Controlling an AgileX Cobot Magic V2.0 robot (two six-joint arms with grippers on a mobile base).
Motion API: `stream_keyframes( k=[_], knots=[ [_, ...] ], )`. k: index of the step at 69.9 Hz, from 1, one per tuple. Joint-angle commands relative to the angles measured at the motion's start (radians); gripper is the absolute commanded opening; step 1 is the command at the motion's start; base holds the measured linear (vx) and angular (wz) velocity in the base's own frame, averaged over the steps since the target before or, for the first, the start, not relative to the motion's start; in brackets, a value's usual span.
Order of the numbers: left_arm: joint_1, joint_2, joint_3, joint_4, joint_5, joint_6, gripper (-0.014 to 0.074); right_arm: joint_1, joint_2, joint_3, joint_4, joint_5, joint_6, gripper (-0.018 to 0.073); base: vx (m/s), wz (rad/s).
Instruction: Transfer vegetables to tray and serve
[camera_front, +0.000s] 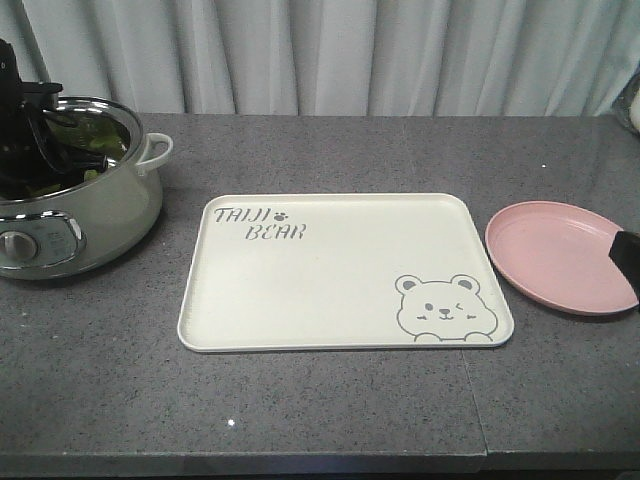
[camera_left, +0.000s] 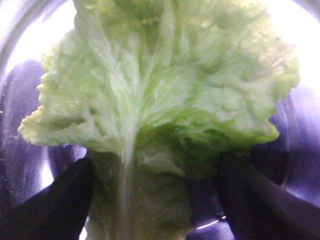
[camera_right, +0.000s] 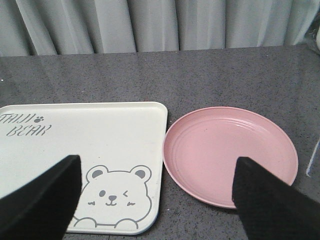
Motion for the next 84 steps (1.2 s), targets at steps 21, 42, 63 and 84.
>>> stream_keyframes(
  k=[21, 42, 63, 84],
  knots=[
    [-0.003, -0.039, -0.016, -0.008, 0.005, 0.001, -0.0008, -0.005, 0.004, -0.035, 0.007, -0.068, -0.014, 0.0585, 0.00, 0.00],
    [-0.003, -0.164, -0.085, -0.008, -0.018, -0.001, -0.0008, -0.005, 0.004, -0.035, 0.006, -0.082, -0.018, 0.0585, 0.00, 0.00],
    [-0.003, -0.395, -0.173, -0.012, -0.055, -0.012, -0.0008, -0.005, 0.005, -0.081, 0.040, -0.119, -0.019, 0.0580, 0.00, 0.00],
    [-0.015, -0.579, -0.173, -0.251, -0.097, 0.084, -0.0008, -0.005, 0.164, -0.272, 0.273, -0.107, -0.196, 0.0580, 0.00, 0.00]
  ],
)
